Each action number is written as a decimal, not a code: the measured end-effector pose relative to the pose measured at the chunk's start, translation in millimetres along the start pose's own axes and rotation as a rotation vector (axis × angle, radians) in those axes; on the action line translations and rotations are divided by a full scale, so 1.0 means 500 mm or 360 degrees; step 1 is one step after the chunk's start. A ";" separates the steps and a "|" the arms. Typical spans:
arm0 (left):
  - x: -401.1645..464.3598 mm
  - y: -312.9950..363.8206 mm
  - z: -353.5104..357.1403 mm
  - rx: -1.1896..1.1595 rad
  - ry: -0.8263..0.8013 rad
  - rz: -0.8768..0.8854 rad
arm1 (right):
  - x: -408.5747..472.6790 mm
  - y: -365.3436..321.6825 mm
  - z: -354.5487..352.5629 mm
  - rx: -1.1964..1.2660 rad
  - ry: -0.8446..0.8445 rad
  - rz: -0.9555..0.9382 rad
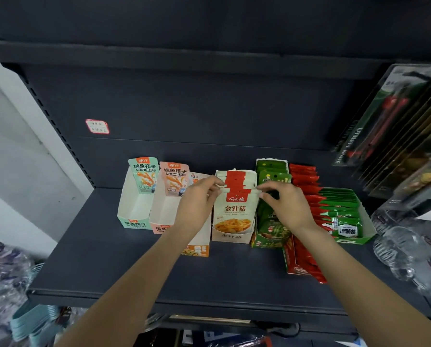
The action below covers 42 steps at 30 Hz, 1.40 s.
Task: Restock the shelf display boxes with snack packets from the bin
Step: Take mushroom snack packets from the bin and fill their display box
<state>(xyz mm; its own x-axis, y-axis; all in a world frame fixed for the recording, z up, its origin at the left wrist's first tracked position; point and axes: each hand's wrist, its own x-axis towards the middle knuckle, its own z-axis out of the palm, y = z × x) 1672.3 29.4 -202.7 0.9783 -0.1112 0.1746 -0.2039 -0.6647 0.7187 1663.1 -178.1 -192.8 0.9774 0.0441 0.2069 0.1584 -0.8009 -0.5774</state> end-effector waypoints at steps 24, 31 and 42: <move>-0.049 0.041 -0.020 0.0591 0.0046 0.0170 | -0.056 -0.085 -0.002 -0.0023 -0.0033 0.0025; -0.205 0.057 -0.079 0.0295 0.0183 0.0071 | -0.171 -0.147 0.010 0.0066 -0.0071 -0.0153; -0.629 -0.089 -0.136 0.0085 0.0128 -0.0632 | -0.450 -0.269 0.162 0.0138 -0.0753 -0.0347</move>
<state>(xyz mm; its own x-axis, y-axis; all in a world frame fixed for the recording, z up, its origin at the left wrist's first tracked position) 1371.4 144.2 -244.0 0.9742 0.2185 -0.0560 0.1935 -0.6818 0.7054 1433.2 -32.2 -225.5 0.8738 0.4848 -0.0379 0.3564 -0.6916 -0.6283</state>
